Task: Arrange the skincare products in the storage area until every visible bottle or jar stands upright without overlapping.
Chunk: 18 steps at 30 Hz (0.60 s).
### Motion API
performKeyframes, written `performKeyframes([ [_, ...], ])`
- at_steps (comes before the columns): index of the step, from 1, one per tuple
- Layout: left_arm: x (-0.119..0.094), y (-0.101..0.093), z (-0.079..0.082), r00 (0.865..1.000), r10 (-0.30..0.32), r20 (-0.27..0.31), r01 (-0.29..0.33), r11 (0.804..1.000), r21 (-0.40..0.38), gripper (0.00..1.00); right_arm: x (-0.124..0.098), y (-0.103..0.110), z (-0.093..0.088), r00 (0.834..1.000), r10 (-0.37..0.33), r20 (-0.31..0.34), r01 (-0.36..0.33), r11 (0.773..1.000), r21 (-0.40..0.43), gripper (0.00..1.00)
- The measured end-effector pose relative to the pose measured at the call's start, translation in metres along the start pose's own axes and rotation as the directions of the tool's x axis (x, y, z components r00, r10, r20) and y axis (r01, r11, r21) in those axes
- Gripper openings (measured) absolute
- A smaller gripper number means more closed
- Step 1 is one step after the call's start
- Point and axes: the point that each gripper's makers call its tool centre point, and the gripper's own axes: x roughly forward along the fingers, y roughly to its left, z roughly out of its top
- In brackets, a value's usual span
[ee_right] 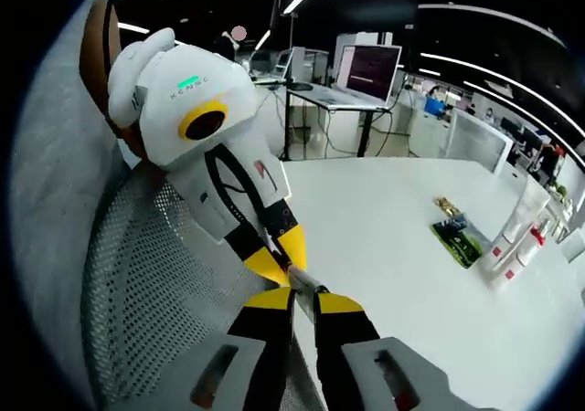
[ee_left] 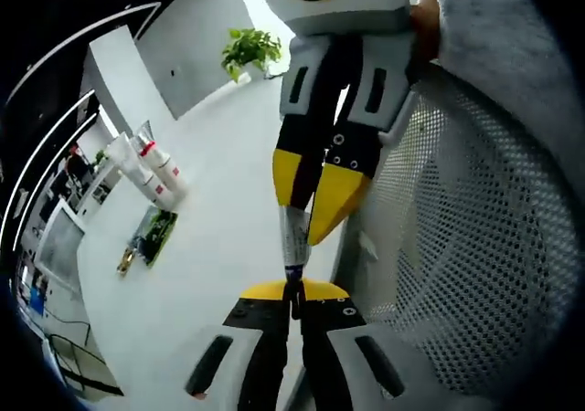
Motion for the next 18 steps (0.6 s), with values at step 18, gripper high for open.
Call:
performKeyframes([
  [18, -0.006, 0.016, 0.010, 0.995, 0.006, 0.099, 0.020, 0.967, -0.256, 0.05, -0.005, -0.001, 0.012, 0.997, 0.020, 0.071, -0.021, 0.999, 0.026, 0.00],
])
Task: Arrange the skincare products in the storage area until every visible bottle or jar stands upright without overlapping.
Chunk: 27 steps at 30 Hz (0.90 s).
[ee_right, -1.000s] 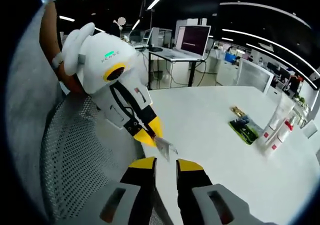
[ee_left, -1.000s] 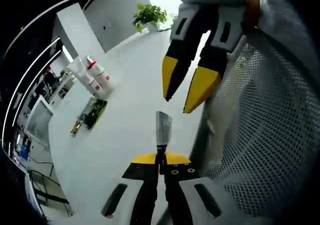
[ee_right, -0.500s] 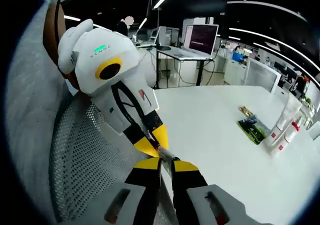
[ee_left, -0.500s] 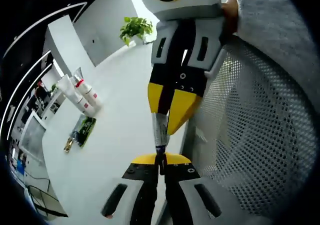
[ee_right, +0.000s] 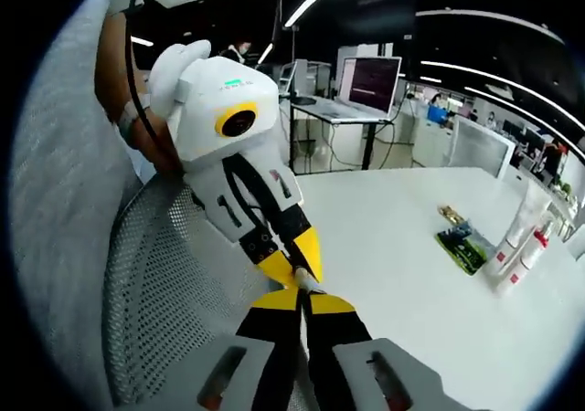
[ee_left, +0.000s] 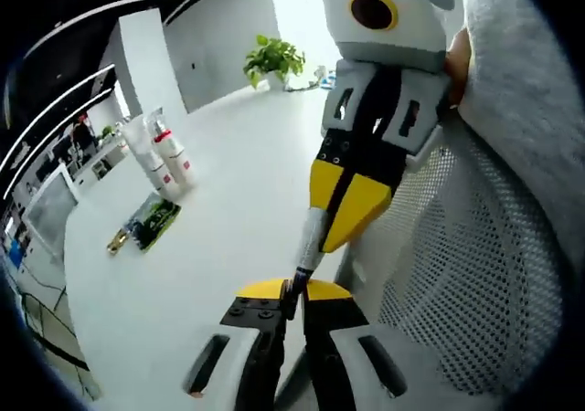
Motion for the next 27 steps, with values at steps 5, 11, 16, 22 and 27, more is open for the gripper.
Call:
performKeyframes([
  [5, 0.000, -0.001, 0.001, 0.999, -0.040, 0.019, 0.042, 0.991, -0.124, 0.14, 0.002, 0.000, -0.005, 1.000, -0.005, -0.026, 0.005, 1.000, 0.002, 0.00],
  [11, -0.008, 0.013, 0.012, 0.994, -0.030, 0.108, 0.060, 0.956, -0.287, 0.32, -0.001, -0.009, -0.006, 0.999, -0.036, -0.029, 0.037, 0.999, 0.017, 0.00],
  [16, -0.007, 0.007, 0.011, 0.992, -0.070, 0.109, 0.102, 0.941, -0.323, 0.34, -0.004, -0.016, -0.002, 0.999, -0.052, -0.001, 0.052, 0.996, 0.066, 0.00],
  [22, -0.014, 0.009, 0.022, 0.975, -0.105, 0.198, 0.183, 0.881, -0.436, 0.37, -0.006, -0.014, 0.002, 0.998, -0.051, 0.019, 0.050, 0.996, 0.076, 0.00],
  [27, -0.019, 0.015, 0.032, 0.953, -0.110, 0.284, 0.243, 0.835, -0.494, 0.37, -0.009, -0.011, 0.009, 0.998, -0.028, 0.058, 0.022, 0.995, 0.096, 0.00],
])
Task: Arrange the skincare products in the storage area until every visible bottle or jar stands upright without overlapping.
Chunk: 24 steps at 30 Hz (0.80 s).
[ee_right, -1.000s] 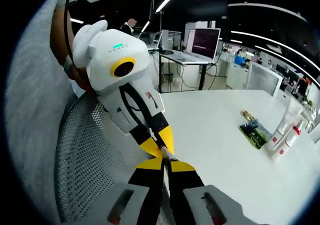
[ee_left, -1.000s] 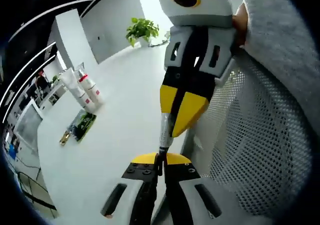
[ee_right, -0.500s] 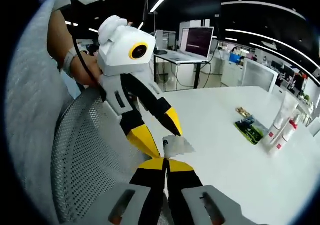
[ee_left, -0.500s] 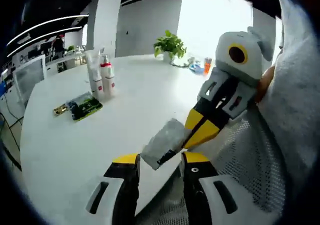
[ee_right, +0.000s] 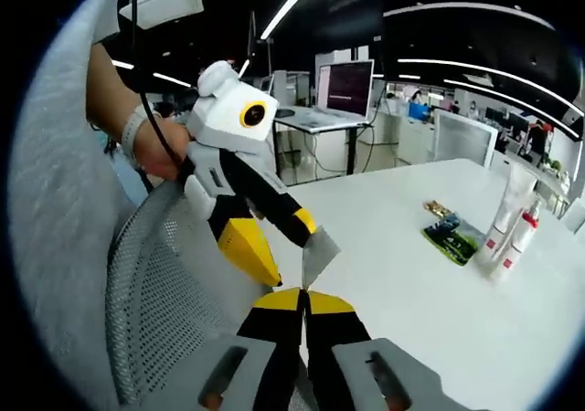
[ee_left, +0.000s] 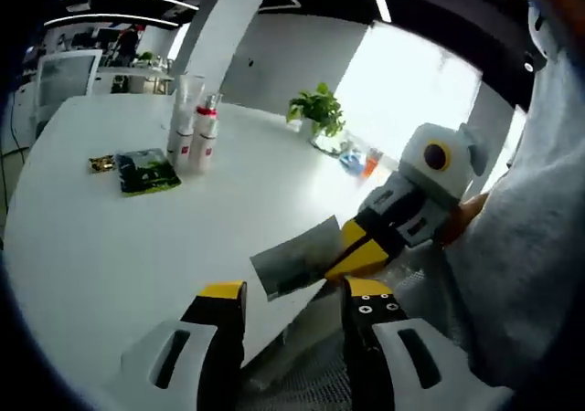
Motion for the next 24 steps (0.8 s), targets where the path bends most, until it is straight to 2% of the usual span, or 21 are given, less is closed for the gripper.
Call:
performKeyframes([
  [3, -0.002, -0.004, 0.004, 0.999, -0.030, 0.025, 0.031, 0.999, -0.026, 0.34, -0.002, 0.003, 0.004, 0.999, 0.026, 0.023, -0.026, 0.999, 0.026, 0.00],
  [6, -0.006, -0.018, 0.010, 0.991, -0.117, 0.060, 0.120, 0.992, -0.043, 0.22, -0.003, 0.004, 0.005, 0.999, 0.035, 0.033, -0.036, 0.998, 0.042, 0.00],
  [7, -0.009, -0.015, 0.013, 0.991, -0.109, 0.078, 0.112, 0.993, -0.037, 0.20, -0.003, 0.004, 0.004, 0.999, 0.041, 0.032, -0.043, 0.998, 0.055, 0.00],
  [10, -0.012, -0.010, 0.006, 0.993, -0.103, 0.052, 0.106, 0.993, -0.057, 0.10, -0.004, 0.006, 0.006, 0.998, 0.049, 0.040, -0.051, 0.996, 0.069, 0.00],
  [12, -0.011, -0.009, 0.004, 0.994, -0.107, 0.040, 0.110, 0.989, -0.099, 0.10, -0.003, 0.007, 0.005, 0.998, 0.053, 0.033, -0.055, 0.996, 0.075, 0.00],
  [14, -0.011, -0.010, 0.004, 0.994, -0.104, 0.040, 0.106, 0.992, -0.072, 0.09, -0.003, 0.007, 0.004, 0.998, 0.051, 0.031, -0.054, 0.995, 0.078, 0.00],
  [20, -0.014, -0.013, 0.005, 0.989, -0.135, 0.053, 0.140, 0.984, -0.113, 0.00, -0.004, -0.002, 0.004, 0.999, 0.027, 0.038, -0.032, 0.991, 0.133, 0.00],
  [24, -0.013, -0.013, 0.003, 0.990, -0.130, 0.047, 0.134, 0.985, -0.105, 0.00, -0.003, -0.003, 0.003, 0.999, 0.021, 0.037, -0.026, 0.988, 0.153, 0.02],
])
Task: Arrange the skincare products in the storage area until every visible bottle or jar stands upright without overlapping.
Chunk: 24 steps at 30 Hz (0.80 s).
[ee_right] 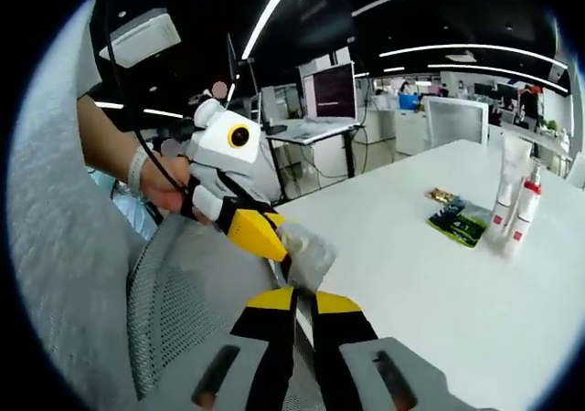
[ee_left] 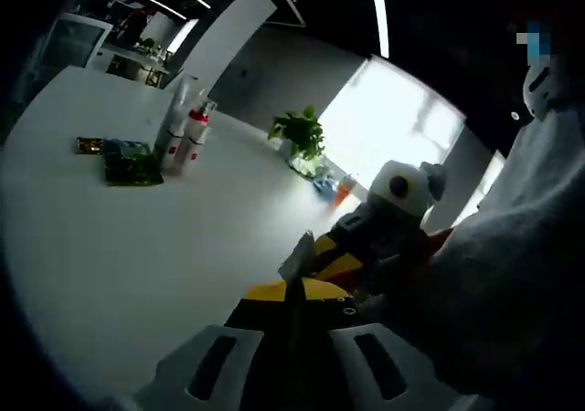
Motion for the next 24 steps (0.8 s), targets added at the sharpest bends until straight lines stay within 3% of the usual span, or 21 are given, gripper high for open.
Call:
performKeyframes([
  [3, 0.000, -0.002, -0.001, 1.000, -0.013, -0.004, 0.013, 1.000, 0.005, 0.00, 0.000, 0.000, 0.000, 1.000, 0.004, -0.002, -0.004, 1.000, 0.013, 0.04],
  [8, 0.001, -0.008, -0.001, 0.999, -0.048, -0.002, 0.048, 0.998, 0.042, 0.00, -0.003, 0.000, 0.011, 0.998, 0.033, 0.061, -0.038, 0.996, 0.081, 0.08],
  [14, 0.002, -0.013, -0.002, 0.997, -0.077, -0.007, 0.077, 0.993, 0.086, 0.00, -0.001, 0.003, 0.011, 0.998, 0.032, 0.060, -0.035, 0.999, 0.042, 0.12],
  [24, 0.002, -0.004, -0.001, 1.000, -0.029, -0.002, 0.029, 0.994, 0.102, 0.00, -0.004, 0.002, 0.009, 0.998, 0.032, 0.050, -0.035, 0.998, 0.061, 0.00],
])
